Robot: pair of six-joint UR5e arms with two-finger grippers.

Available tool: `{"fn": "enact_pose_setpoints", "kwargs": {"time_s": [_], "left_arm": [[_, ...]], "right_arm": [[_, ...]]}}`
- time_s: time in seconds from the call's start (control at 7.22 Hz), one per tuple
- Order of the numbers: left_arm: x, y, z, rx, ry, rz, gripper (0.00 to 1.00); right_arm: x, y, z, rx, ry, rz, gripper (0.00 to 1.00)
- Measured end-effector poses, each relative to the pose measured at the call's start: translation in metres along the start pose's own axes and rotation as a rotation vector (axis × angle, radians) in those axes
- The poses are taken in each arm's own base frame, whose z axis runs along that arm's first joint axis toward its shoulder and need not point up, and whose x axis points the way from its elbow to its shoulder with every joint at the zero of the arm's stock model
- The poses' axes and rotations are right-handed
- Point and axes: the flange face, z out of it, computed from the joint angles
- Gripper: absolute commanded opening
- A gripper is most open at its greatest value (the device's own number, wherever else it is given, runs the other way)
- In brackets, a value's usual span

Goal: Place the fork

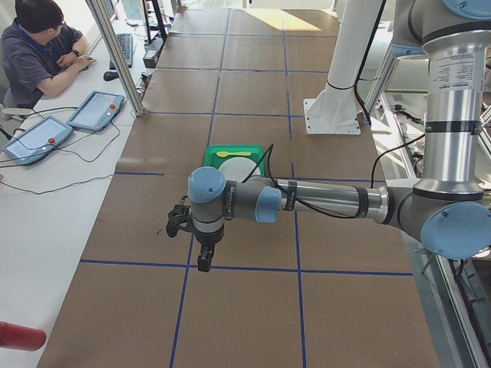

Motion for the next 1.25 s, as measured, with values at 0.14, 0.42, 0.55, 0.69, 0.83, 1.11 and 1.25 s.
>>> {"fn": "enact_pose_setpoints", "kwargs": {"time_s": [0.14,0.42,0.55,0.69,0.83,1.11,1.25], "left_arm": [[-0.0016,0.0067,0.002,-0.003,0.046,-0.002,1.0],[-0.0014,0.0112,0.0035,-0.005,0.08,-0.003,1.0],[-0.0012,0.0111,0.0026,-0.003,0.08,-0.002,1.0],[-0.0013,0.0108,0.0013,0.0,0.079,-0.002,1.0],[-0.0012,0.0101,0.0001,0.003,0.078,-0.002,1.0],[-0.0007,0.0094,-0.001,0.005,0.08,-0.001,1.0],[-0.0002,0.009,-0.0015,0.006,0.082,0.0,1.0]], "right_arm": [[0.0,0.0,0.0,0.0,0.0,0.0,1.0],[0.0002,0.0,0.0002,0.0,0.0,0.0,1.0],[0.0001,0.0,0.0001,0.0,0.0,0.0,1.0],[-0.0001,0.0,-0.0001,0.0,0.0,0.0,1.0],[-0.0002,-0.0001,-0.0003,0.001,0.0,0.0,1.0],[-0.0002,-0.0001,-0.0003,0.001,0.0,0.0,1.0],[-0.0001,0.0,0.0,0.0,0.0,0.0,1.0]]}}
